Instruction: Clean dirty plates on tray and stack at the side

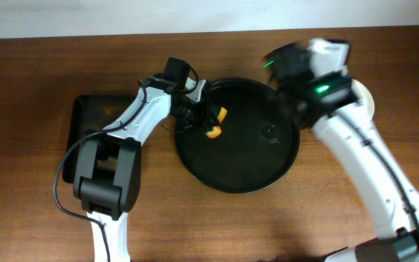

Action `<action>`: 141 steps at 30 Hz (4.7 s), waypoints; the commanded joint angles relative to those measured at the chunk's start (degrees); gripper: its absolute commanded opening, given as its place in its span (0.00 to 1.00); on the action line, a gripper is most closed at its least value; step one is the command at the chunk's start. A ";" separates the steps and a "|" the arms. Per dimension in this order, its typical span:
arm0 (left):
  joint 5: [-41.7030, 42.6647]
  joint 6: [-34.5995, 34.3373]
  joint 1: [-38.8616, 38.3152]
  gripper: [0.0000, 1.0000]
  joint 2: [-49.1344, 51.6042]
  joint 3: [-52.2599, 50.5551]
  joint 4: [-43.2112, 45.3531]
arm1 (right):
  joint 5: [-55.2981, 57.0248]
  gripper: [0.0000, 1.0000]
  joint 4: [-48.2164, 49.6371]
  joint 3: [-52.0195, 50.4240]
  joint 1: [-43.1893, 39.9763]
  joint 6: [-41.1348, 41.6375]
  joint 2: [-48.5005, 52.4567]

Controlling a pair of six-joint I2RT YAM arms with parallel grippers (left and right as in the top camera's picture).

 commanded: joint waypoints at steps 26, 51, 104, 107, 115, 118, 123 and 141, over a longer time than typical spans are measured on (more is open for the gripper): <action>-1.90 5.46 -0.94 0.00 -2.05 2.05 -0.33 | -61.13 1.00 16.96 1.29 -45.22 -17.75 21.57; -50.64 2.58 21.49 0.52 -26.71 -5.38 -20.61 | -66.03 0.99 -2.43 5.14 -10.62 -21.24 8.24; -38.66 2.58 23.06 0.99 -26.84 -5.57 -18.12 | -54.51 0.99 40.87 -40.19 -14.01 -37.20 -73.88; -38.66 2.58 23.06 0.99 -26.84 -5.57 -18.12 | -61.16 0.99 56.22 -59.69 -17.16 -37.13 -86.38; -38.66 2.58 23.06 0.99 -26.84 -5.57 -18.12 | -61.83 0.99 71.52 -80.46 -18.32 -35.98 -93.15; -38.66 2.56 23.06 0.99 -26.84 -5.57 -18.12 | -57.42 0.99 71.58 -84.54 -16.96 -32.63 -93.15; -38.66 2.56 23.06 0.99 -26.84 -5.57 -18.12 | -54.45 0.99 74.01 -93.39 -15.30 -25.53 -93.15; -38.66 2.58 23.06 0.99 -26.84 -5.57 -18.12 | -55.71 0.99 63.21 -95.17 -14.84 -25.59 -92.52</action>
